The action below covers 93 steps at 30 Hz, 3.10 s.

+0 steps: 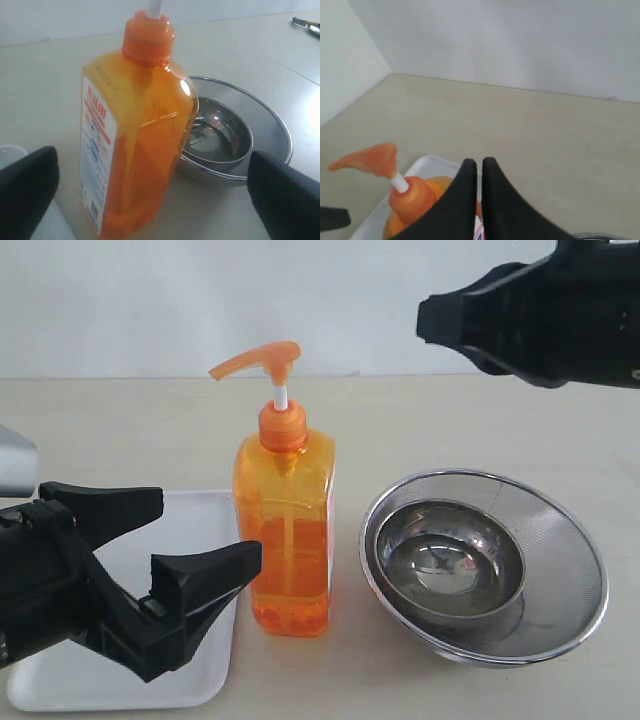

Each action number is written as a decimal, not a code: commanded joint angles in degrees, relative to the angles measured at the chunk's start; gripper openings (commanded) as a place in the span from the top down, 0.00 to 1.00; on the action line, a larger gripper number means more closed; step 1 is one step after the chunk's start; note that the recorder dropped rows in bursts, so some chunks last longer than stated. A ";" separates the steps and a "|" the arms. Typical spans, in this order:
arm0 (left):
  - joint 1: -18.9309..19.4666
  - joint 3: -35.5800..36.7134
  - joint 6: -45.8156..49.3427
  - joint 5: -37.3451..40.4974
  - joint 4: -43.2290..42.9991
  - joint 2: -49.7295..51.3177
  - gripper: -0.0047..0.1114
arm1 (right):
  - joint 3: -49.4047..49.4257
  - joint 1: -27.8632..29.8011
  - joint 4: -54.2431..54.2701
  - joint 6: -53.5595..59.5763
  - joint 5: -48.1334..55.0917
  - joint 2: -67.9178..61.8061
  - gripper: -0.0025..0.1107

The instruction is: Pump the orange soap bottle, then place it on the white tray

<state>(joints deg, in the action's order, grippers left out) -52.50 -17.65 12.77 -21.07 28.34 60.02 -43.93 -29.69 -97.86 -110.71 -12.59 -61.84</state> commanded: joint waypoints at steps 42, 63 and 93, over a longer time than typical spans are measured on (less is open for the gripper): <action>-0.20 0.26 -0.47 -0.30 0.08 -0.37 0.14 | -16.22 -14.28 114.88 141.12 44.43 -5.13 0.98; -0.20 0.26 -0.47 -0.51 0.08 -0.37 0.14 | -20.89 -16.18 126.99 152.65 44.13 -11.29 0.98; -0.20 0.26 -0.47 0.02 0.08 -0.37 0.14 | -20.89 -19.44 126.80 153.69 29.38 -19.99 0.98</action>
<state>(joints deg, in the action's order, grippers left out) -52.50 -17.65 12.77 -21.07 28.34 60.02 -64.49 -49.06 29.00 42.74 19.60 -81.79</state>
